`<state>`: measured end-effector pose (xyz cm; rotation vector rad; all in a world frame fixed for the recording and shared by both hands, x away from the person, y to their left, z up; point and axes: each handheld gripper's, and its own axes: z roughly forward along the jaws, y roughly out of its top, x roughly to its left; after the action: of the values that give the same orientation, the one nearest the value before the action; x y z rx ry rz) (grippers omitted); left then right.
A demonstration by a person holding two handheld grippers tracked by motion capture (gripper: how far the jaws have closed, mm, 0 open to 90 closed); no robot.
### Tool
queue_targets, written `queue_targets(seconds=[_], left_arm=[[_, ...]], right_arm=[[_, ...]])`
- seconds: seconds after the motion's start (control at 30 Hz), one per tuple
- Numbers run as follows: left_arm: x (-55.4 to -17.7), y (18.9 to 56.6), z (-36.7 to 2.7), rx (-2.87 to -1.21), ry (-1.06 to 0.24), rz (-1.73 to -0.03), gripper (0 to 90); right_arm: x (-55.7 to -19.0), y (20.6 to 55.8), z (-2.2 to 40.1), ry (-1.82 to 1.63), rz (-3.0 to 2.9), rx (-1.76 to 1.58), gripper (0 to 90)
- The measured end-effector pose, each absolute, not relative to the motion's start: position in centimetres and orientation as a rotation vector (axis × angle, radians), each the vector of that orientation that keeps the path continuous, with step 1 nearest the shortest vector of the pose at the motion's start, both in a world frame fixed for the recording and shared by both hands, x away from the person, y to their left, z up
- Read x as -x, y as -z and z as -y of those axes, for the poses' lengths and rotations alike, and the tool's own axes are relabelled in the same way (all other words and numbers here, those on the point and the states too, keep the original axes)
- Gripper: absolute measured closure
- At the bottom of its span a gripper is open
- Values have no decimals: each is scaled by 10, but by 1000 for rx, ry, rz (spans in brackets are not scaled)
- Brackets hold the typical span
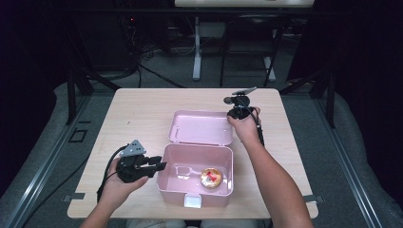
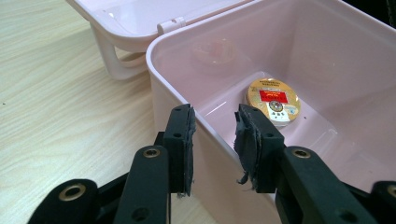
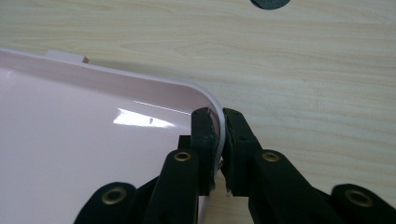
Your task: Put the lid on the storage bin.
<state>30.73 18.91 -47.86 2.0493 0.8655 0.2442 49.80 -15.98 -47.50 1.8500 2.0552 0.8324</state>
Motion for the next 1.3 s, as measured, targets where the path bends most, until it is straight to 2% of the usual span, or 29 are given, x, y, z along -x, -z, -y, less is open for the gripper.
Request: queue_targets(seconds=[0.7,1.3], left_arm=[[-307,479,-188,-2054,-249,-864,670],[-308,479,-188,-2041,-232,-886,658]], right_arm=[[-466,424,164,-944,-1971,-1630,852],[-433,397,164,-1028,-1910,-1394,858]])
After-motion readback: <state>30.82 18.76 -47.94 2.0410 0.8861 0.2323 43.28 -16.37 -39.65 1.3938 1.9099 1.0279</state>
